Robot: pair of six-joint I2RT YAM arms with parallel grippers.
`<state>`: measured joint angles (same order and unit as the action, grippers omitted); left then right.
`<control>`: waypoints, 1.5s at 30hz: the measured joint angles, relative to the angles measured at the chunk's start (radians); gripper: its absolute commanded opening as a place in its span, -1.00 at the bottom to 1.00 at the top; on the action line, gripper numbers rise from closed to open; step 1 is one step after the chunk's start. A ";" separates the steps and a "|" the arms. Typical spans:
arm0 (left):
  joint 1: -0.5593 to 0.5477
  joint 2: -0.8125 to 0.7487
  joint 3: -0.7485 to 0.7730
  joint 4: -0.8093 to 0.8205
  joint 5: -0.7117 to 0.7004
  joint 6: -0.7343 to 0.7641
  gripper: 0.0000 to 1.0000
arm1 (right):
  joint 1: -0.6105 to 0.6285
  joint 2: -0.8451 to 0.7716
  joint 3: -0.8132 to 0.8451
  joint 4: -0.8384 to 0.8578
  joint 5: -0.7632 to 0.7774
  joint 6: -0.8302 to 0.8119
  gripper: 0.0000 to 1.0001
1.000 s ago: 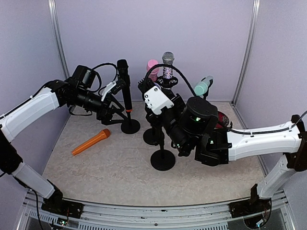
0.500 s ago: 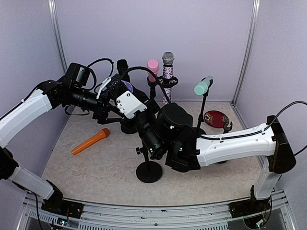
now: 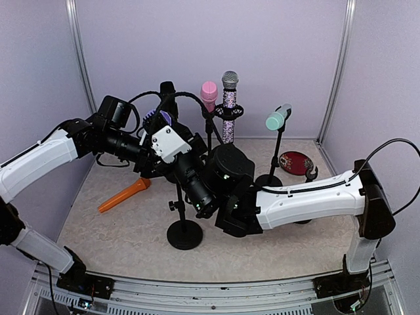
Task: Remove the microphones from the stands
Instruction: Move the microphone stand with the microphone to the center of the board, then hold the microphone stand at the center of the board.
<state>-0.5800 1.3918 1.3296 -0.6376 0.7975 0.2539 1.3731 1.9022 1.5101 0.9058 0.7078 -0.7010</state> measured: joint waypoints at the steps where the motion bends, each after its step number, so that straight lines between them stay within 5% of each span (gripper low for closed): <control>1: -0.002 0.003 0.000 0.009 0.000 -0.002 0.32 | 0.000 0.002 0.000 -0.002 -0.005 0.003 -1.00; 15: 0.005 0.016 -0.035 0.111 -0.027 -0.020 -0.65 | -0.001 -0.016 -0.041 0.008 -0.056 0.011 -1.00; 45: -0.013 0.063 -0.045 0.258 -0.064 0.034 -1.00 | 0.010 -0.251 -0.215 -0.264 -0.087 0.027 -1.00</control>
<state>-0.5934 1.4548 1.2850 -0.3794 0.7330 0.2882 1.3830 1.6508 1.2953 0.6415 0.6209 -0.6739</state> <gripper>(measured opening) 0.211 0.346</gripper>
